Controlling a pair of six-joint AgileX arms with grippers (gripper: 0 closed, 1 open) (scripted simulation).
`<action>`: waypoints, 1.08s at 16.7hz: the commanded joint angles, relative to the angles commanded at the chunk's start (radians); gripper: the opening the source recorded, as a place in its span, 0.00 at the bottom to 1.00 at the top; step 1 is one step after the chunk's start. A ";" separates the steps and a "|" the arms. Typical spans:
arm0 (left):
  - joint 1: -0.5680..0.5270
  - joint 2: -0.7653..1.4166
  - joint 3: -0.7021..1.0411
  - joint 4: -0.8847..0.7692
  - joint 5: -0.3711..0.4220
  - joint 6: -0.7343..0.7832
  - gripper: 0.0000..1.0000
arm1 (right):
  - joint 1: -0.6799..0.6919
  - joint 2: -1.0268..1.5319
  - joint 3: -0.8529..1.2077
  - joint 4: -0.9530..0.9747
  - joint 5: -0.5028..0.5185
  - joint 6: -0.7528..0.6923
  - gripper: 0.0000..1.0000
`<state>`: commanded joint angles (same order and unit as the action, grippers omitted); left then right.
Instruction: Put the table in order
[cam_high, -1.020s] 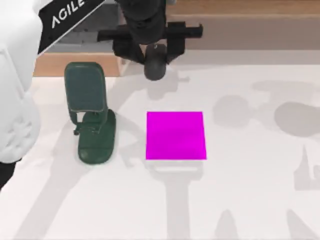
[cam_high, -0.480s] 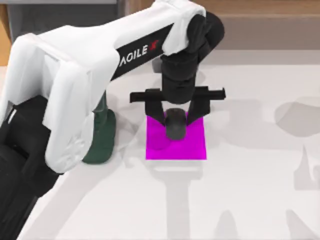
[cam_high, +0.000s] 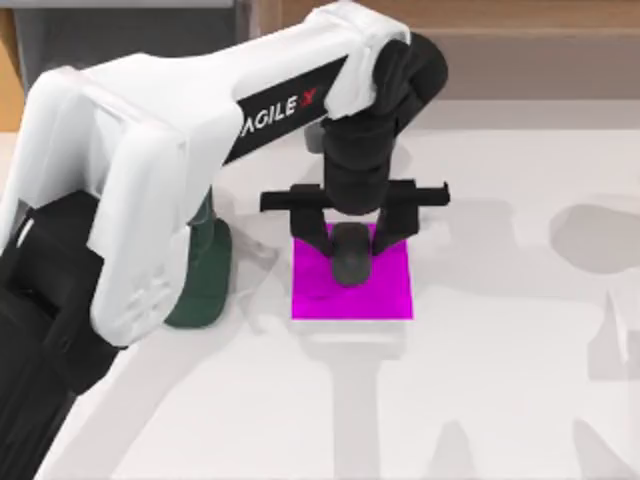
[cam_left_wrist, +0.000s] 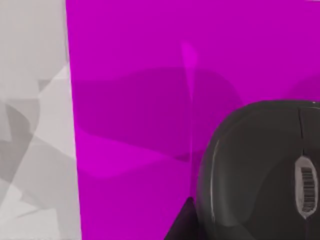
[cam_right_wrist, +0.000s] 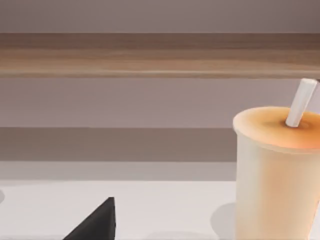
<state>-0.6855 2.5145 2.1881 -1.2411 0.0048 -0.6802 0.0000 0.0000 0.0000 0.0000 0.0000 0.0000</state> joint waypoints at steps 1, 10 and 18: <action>0.000 0.000 0.000 0.000 0.000 0.000 0.00 | 0.000 0.000 0.000 0.000 0.000 0.000 1.00; 0.000 0.000 0.000 0.000 0.000 0.000 0.60 | 0.000 0.000 0.000 0.000 0.000 0.000 1.00; 0.000 0.000 0.000 0.000 0.000 0.000 1.00 | 0.000 0.000 0.000 0.000 0.000 0.000 1.00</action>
<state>-0.6855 2.5145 2.1881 -1.2411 0.0048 -0.6802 0.0000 0.0000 0.0000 0.0000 0.0000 0.0000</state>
